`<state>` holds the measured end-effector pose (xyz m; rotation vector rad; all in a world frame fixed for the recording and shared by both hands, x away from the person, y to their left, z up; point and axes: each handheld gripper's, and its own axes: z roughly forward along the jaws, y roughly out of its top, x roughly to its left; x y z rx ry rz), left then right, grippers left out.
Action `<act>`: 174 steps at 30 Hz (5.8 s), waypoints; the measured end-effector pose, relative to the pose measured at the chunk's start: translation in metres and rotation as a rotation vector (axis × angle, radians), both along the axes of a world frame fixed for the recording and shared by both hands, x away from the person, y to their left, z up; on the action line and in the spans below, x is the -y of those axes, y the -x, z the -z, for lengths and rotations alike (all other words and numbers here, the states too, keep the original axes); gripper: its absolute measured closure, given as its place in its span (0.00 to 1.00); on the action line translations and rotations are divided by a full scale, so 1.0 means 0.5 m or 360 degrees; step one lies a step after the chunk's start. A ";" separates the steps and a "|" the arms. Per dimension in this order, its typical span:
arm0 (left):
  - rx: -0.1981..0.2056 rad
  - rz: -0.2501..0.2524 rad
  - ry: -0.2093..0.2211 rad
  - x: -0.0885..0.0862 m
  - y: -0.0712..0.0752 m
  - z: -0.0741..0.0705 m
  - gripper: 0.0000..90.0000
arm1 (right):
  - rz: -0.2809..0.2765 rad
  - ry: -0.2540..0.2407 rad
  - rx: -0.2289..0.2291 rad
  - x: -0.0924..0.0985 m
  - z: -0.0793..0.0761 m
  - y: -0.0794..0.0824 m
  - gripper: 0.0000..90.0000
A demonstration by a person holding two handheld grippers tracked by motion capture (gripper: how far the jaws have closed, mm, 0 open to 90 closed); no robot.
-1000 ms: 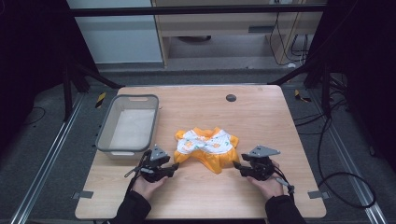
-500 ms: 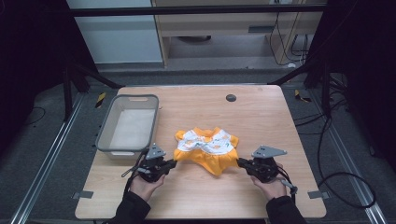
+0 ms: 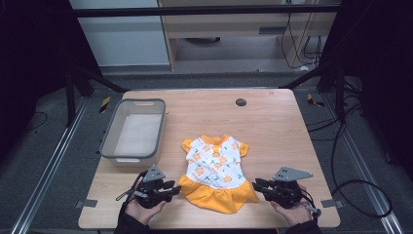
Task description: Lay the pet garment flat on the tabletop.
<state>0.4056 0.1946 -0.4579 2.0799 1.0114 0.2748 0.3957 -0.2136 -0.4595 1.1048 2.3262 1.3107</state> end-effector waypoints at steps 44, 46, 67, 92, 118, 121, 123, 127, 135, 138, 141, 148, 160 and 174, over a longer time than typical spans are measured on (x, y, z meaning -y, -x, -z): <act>0.0260 -0.0279 -0.0134 0.088 -0.309 0.022 0.45 | 0.0399 0.0132 0.0125 -0.074 0.021 -0.299 0.52; 0.0222 -0.0277 -0.0144 0.091 -0.314 0.034 0.46 | 0.0399 0.0146 0.0103 -0.076 0.040 -0.308 0.52; 0.0074 -0.0249 -0.0220 0.126 -0.308 0.075 0.86 | 0.0364 0.0188 -0.0038 -0.099 0.090 -0.314 0.95; 0.0457 -0.0444 0.0045 0.104 -0.355 -0.063 0.63 | 0.0531 0.0266 0.0455 -0.123 -0.041 -0.356 0.79; 0.0350 -0.0075 0.0055 0.025 -0.126 -0.071 0.47 | 0.0249 0.0065 0.0338 -0.057 -0.094 -0.139 0.62; 0.0318 -0.0093 0.0070 0.012 -0.108 -0.052 0.49 | 0.0251 0.0035 0.0298 -0.046 -0.077 -0.115 0.62; 0.0295 -0.0090 0.0076 0.007 -0.098 -0.042 0.50 | 0.0242 0.0049 0.0259 -0.041 -0.064 -0.102 0.62; 0.0248 -0.0080 0.0044 -0.003 -0.078 -0.018 0.51 | 0.0226 0.0041 0.0192 -0.034 -0.035 -0.072 0.63; 0.0130 -0.0050 -0.0019 0.006 -0.065 0.023 0.57 | 0.0157 0.0103 0.0072 -0.042 0.019 -0.034 0.63; 0.0078 -0.0028 -0.0056 0.014 -0.063 0.037 0.61 | 0.0135 0.0150 0.0040 -0.054 0.040 -0.031 0.63; 0.0063 -0.0018 -0.0122 0.023 -0.064 0.047 0.64 | 0.0140 0.0176 0.0015 -0.061 0.055 -0.034 0.64; -0.0026 0.0033 -0.0190 0.038 -0.068 0.064 0.78 | 0.0119 0.0250 -0.0072 -0.066 0.077 -0.040 0.77; -0.0074 0.0071 -0.0189 0.045 -0.056 0.054 0.97 | 0.0145 0.0271 -0.0150 -0.055 0.069 -0.047 0.94; 0.0108 0.0096 -0.0088 0.043 -0.020 0.017 0.78 | 0.0242 0.0244 -0.0028 -0.025 0.056 -0.051 0.85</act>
